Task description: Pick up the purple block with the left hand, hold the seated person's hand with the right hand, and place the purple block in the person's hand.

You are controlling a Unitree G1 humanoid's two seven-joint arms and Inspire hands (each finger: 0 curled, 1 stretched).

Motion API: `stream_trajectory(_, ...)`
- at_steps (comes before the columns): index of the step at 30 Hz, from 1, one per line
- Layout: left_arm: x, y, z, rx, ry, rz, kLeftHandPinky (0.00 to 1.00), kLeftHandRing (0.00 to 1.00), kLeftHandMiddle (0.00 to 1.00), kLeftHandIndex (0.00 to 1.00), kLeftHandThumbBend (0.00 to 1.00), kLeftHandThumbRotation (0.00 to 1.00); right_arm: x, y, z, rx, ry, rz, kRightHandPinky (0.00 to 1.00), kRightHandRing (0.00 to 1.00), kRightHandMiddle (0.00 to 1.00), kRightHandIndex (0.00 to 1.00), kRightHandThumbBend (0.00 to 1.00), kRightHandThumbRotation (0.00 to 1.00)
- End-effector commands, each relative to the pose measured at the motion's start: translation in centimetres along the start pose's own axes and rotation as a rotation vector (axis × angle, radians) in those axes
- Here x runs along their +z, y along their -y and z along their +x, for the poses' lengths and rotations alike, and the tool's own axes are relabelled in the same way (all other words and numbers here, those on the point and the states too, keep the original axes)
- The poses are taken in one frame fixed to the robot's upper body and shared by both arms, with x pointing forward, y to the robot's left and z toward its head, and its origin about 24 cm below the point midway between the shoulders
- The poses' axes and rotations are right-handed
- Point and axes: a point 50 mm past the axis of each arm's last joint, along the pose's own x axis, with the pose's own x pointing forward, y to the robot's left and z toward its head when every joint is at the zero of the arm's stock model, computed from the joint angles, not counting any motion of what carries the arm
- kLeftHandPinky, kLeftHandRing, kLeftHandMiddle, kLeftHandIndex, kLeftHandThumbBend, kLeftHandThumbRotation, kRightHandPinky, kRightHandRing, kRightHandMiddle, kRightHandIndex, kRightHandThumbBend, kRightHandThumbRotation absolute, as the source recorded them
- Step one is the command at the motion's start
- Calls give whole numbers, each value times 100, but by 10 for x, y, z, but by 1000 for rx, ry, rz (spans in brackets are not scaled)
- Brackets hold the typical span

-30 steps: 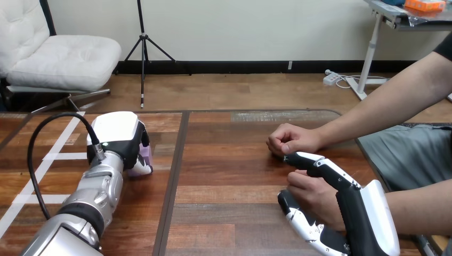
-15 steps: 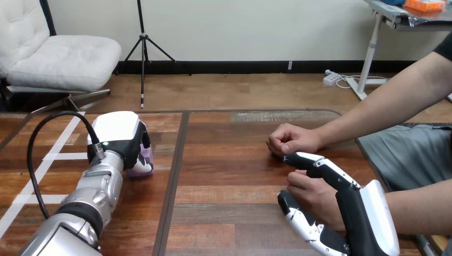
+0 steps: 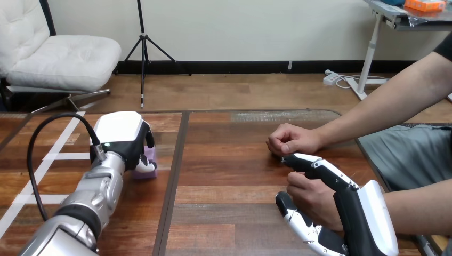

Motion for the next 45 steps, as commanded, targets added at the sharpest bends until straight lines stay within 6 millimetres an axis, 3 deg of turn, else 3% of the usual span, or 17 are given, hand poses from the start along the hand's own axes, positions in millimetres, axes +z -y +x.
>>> stream_trajectory(1,3,15,-8,-20,61,-7,45,54,60,63,59,3,11,7,14,-43,81,1,70,74,74,72,46,50)
stream_trajectory(14,6,28,-19,-19,158,-57,55,63,67,67,62,8,12,6,15,-42,80,6,71,74,74,72,46,50)
stream_trajectory(29,7,44,-35,-59,247,-133,56,66,69,68,63,15,13,6,16,-38,73,4,70,75,75,73,46,50)
stream_trajectory(45,4,56,-52,-67,305,-191,52,62,67,67,63,17,12,7,15,-34,75,-5,71,74,75,73,45,47)
